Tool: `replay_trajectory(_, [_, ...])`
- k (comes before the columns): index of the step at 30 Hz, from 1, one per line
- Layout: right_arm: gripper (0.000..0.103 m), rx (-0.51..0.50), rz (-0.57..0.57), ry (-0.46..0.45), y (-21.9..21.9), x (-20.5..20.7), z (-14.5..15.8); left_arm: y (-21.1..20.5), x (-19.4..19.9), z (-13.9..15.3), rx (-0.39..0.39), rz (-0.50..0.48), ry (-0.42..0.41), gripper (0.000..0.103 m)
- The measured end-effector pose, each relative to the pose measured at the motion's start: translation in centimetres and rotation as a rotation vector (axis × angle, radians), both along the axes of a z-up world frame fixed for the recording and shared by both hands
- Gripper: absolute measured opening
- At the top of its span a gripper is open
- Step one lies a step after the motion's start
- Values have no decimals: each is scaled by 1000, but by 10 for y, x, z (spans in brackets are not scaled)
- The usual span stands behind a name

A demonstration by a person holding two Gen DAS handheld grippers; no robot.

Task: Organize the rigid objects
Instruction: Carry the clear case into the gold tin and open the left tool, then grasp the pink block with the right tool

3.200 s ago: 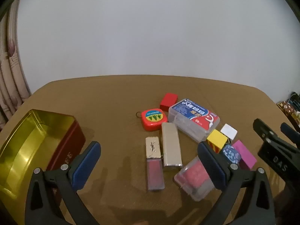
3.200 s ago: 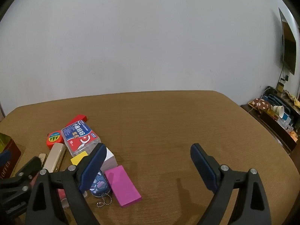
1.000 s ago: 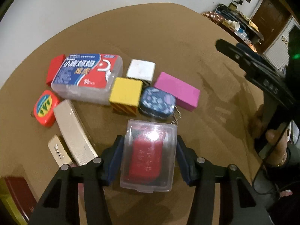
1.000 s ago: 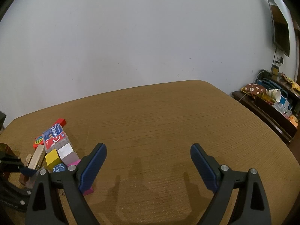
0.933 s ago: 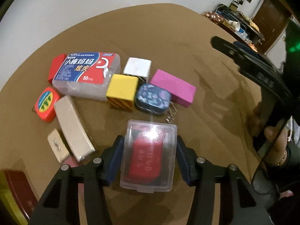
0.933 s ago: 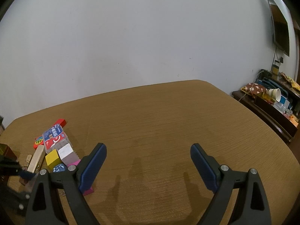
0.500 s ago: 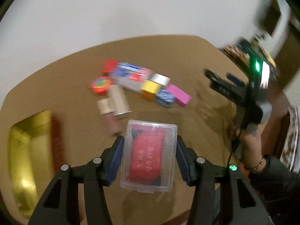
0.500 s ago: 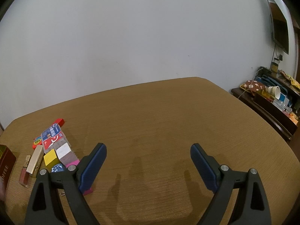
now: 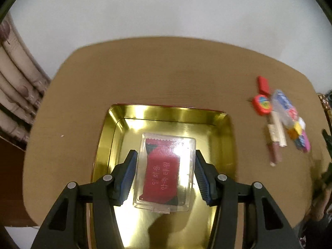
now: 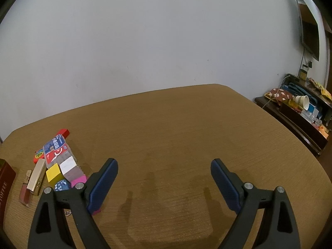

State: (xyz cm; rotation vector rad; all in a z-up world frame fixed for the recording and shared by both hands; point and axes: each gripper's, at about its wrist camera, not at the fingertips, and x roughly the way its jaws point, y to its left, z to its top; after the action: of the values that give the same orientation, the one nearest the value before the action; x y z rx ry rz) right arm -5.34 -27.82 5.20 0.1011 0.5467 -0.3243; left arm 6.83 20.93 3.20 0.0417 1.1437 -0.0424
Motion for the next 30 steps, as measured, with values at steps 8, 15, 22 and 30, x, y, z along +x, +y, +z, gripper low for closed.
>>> replay_trajectory(8, [93,-12,-10,14,1,2,0,22,35,-41,63,34,37,50])
replay_trajectory(15, [93,-13,-13,13,1,2,0,26,32,-49,161,17,7,51])
replay_trajectory(22, [93,4,8,10,0,2,0,16,-9,-3,129,42,-133,55])
replay_trajectory(30, [93,102,458,180,16,11,-3,-28,-133,66,19,58,-406,90])
